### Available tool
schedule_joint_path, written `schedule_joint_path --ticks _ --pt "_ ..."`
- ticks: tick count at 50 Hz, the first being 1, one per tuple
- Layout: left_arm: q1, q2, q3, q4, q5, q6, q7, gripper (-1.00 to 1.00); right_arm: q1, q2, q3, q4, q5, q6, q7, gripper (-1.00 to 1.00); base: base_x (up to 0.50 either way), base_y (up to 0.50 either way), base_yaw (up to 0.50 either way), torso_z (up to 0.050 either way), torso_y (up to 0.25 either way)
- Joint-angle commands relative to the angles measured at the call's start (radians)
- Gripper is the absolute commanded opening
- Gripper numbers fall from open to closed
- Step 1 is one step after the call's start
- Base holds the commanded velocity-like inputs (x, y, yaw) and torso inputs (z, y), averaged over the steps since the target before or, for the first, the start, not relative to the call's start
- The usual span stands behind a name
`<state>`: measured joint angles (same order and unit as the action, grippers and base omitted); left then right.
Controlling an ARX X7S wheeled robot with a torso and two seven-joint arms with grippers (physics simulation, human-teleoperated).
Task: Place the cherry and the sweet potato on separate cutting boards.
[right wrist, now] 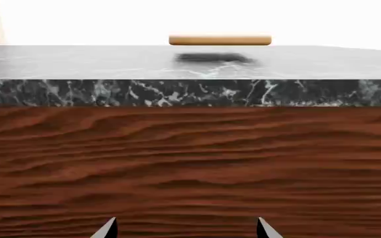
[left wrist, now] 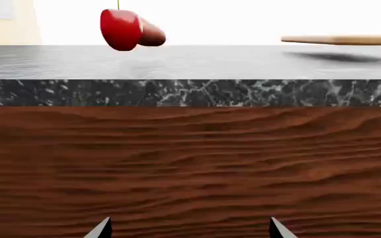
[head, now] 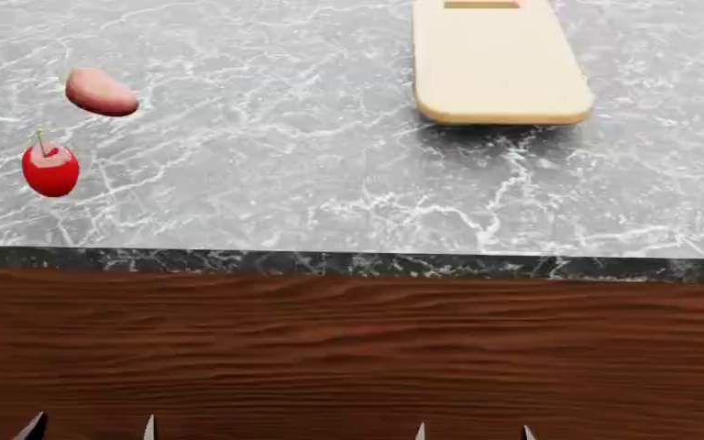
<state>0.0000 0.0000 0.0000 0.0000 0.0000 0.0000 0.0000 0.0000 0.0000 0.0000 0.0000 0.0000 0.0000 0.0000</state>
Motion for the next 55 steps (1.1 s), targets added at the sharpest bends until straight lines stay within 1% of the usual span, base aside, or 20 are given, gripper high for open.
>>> schedule_joint_path --ticks 1,7,18,21,26,27,28,31,33,42,47,55 --pt "-0.004 -0.016 0.013 -0.007 -0.013 0.001 -0.025 1.0 -0.006 0.018 -0.025 -0.009 0.007 -0.011 0.017 1.0 0.0 0.0 0.0 0.0 0.0" --pt "-0.006 -0.036 0.047 -0.013 -0.029 -0.008 -0.041 1.0 -0.008 0.038 -0.044 -0.01 0.032 -0.007 0.04 1.0 0.0 0.0 0.0 0.0 0.0" --pt "-0.012 -0.058 0.071 -0.011 -0.051 -0.034 -0.064 1.0 -0.016 0.062 -0.07 -0.019 0.05 -0.022 0.061 1.0 0.0 0.0 0.0 0.0 0.0" --pt "-0.007 -0.064 0.083 0.002 -0.052 -0.018 -0.064 1.0 -0.015 0.066 -0.074 -0.017 0.052 -0.021 0.068 1.0 0.0 0.0 0.0 0.0 0.0" --pt "-0.016 -0.074 0.103 -0.01 -0.024 -0.073 -0.088 1.0 -0.013 0.074 -0.082 -0.015 0.053 -0.013 0.079 1.0 0.0 0.0 0.0 0.0 0.0" --pt "-0.016 -0.074 0.103 -0.01 -0.024 -0.073 -0.088 1.0 -0.013 0.074 -0.082 -0.015 0.053 -0.013 0.079 1.0 0.0 0.0 0.0 0.0 0.0" --pt "-0.013 -0.014 0.031 -0.014 0.041 -0.067 -0.019 1.0 -0.015 0.013 -0.013 -0.015 -0.004 -0.011 0.009 1.0 0.0 0.0 0.0 0.0 0.0" --pt "-0.011 -0.029 0.075 -0.017 0.053 -0.076 -0.02 1.0 -0.01 0.027 -0.035 -0.014 -0.005 -0.012 0.025 1.0 0.0 0.0 0.0 0.0 0.0" --pt "-0.019 -0.032 0.065 -0.018 0.03 -0.079 -0.029 1.0 -0.008 0.033 -0.043 -0.016 0.002 -0.009 0.032 1.0 0.0 0.0 0.0 0.0 0.0" --pt "-0.031 -0.047 0.089 -0.036 -0.013 -0.087 -0.031 1.0 -0.011 0.06 -0.081 -0.019 -0.007 -0.034 0.052 1.0 0.0 0.0 0.0 0.0 0.0" --pt "-0.034 -0.054 0.098 -0.039 -0.018 -0.083 -0.047 1.0 -0.007 0.066 -0.091 -0.018 0.006 -0.001 0.055 1.0 0.0 0.0 0.0 0.0 0.0" --pt "-0.038 -0.063 0.109 -0.043 -0.03 -0.078 -0.067 1.0 -0.006 0.078 -0.101 -0.017 0.006 0.002 0.076 1.0 0.0 0.47 0.0 0.0 0.0"
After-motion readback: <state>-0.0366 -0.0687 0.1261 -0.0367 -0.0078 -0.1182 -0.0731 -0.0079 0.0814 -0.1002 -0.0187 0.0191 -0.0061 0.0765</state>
